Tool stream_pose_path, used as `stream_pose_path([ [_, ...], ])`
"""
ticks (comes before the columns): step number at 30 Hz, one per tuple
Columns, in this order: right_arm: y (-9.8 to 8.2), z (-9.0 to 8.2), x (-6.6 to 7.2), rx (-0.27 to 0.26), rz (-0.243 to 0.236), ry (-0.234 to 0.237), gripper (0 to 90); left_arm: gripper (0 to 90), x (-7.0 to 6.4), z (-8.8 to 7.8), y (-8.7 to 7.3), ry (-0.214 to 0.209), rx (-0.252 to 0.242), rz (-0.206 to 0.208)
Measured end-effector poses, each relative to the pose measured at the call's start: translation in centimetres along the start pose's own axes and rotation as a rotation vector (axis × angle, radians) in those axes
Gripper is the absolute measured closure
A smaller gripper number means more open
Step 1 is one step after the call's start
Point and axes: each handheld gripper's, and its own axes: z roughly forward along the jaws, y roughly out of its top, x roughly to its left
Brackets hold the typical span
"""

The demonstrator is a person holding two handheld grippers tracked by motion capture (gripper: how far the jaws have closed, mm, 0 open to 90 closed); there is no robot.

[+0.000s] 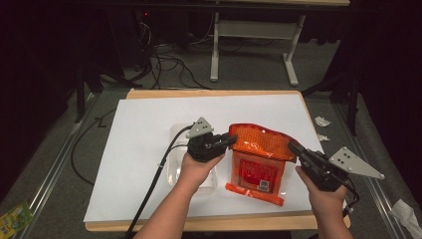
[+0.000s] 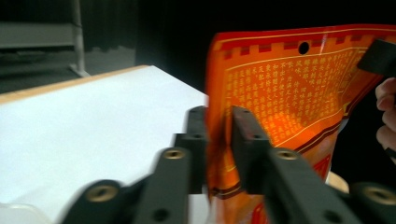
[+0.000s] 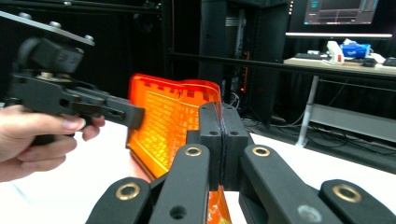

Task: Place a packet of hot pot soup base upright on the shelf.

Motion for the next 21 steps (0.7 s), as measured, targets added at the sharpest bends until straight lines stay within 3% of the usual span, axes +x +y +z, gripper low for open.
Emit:
stream_pose_path([
  [1, 0.0, 0.0, 0.0, 0.0, 0.0, 0.0, 90.0, 87.9, 0.0, 0.0, 0.0, 0.0, 0.0, 0.0],
  [3, -0.4, -0.5, -0.4, 0.008, 0.005, -0.01, 90.0, 89.9, -1.1, -0.3, -0.1, 0.015, -0.008, 0.057],
  [8, -0.7, -1.2, -0.8, 0.025, 0.029, -0.01, 88.6, 90.0, -1.9, -0.4, -0.5, 0.007, -0.031, 0.088],
  [12, -1.3, -1.6, -1.5, 0.06, 0.068, 0.028, 67.7, 90.0, -2.1, -0.5, -0.6, 0.005, -0.033, 0.096],
  [17, -3.0, -1.0, -2.2, 0.127, 0.123, 0.115, 41.2, 90.0, -2.2, -0.5, -0.6, 0.004, -0.032, 0.102],
  [21, -4.4, 0.4, -2.7, 0.213, 0.188, 0.186, 32.9, 90.0, -2.3, -0.5, -0.6, 0.002, -0.031, 0.105],
])
